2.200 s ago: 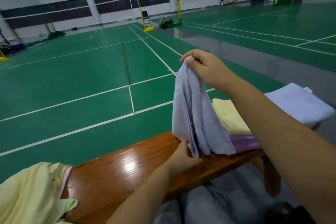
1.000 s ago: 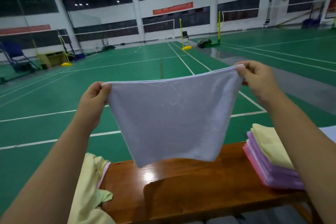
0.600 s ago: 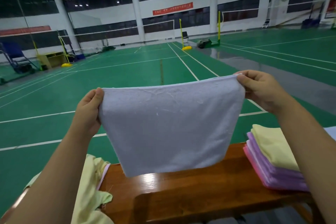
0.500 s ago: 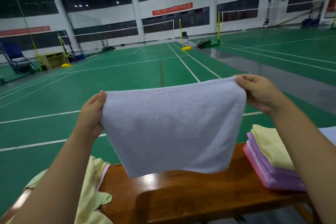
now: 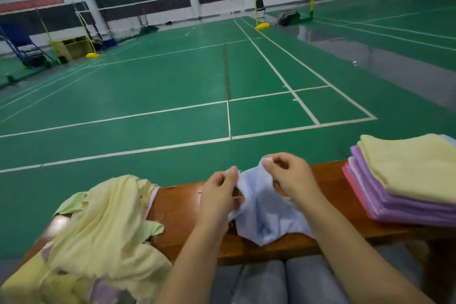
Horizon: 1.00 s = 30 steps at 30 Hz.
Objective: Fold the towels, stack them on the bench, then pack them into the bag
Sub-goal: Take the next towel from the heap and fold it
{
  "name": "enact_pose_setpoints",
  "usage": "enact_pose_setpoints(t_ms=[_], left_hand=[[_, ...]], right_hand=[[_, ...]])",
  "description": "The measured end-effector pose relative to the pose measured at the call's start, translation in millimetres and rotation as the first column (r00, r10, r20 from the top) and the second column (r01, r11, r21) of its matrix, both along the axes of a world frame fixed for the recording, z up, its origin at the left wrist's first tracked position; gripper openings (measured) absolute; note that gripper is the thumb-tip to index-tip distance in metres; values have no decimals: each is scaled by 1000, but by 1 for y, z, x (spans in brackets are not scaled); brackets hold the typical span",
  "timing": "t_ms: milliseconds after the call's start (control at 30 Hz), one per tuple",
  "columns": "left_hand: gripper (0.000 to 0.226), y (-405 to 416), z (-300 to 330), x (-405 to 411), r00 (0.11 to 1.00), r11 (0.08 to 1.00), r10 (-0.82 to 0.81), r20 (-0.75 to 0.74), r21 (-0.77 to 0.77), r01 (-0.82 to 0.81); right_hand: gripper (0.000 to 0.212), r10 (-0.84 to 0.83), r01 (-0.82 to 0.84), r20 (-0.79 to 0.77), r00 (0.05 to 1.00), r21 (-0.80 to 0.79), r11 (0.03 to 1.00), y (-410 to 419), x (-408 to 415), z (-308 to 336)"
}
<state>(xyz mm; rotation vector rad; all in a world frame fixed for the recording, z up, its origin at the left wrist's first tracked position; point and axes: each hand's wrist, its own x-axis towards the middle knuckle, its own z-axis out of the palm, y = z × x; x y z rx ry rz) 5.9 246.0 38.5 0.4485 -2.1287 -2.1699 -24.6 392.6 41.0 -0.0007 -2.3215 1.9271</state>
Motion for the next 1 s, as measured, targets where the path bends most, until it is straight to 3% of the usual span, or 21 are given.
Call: enact_pose_setpoints(t_ms=[100, 233, 333, 400, 600, 700, 800, 933, 1000], left_hand=[[26, 14, -5, 13, 995, 991, -79, -62, -109, 72], [24, 16, -12, 24, 980, 932, -149, -131, -350, 95], [23, 17, -13, 28, 980, 906, -144, -139, -416, 74], [20, 18, -13, 29, 979, 893, -136, -150, -446, 55], [19, 17, -15, 31, 977, 831, -158, -141, -554, 54], [20, 18, -12, 33, 971, 846, -195, -136, -524, 97], [27, 17, -9, 35, 965, 895, -248, -85, -401, 195], [40, 16, -6, 37, 962, 956, -273, -12, -116, 269], [42, 16, -5, 38, 935, 934, -351, -48, -82, 347]], right_hand=[[11, 19, -9, -58, 998, 182, 983, -16, 20, -9], [5, -21, 35, -85, 996, 177, 983, -18, 33, -8], [19, 10, 7, -104, 995, 167, 986, -17, 36, -8], [13, 39, -18, -113, 993, 181, 983, -18, 38, -9], [27, 68, -9, -182, 981, 307, 952, -18, 42, -13], [36, 128, -52, -198, 972, 350, 935, -18, 42, -13], [44, 192, -110, -172, 966, 397, 911, -12, 41, -11], [35, 251, -148, -170, 953, 461, 875, 2, 36, -6], [29, 259, -147, -187, 948, 465, 873, 7, 34, -4]])
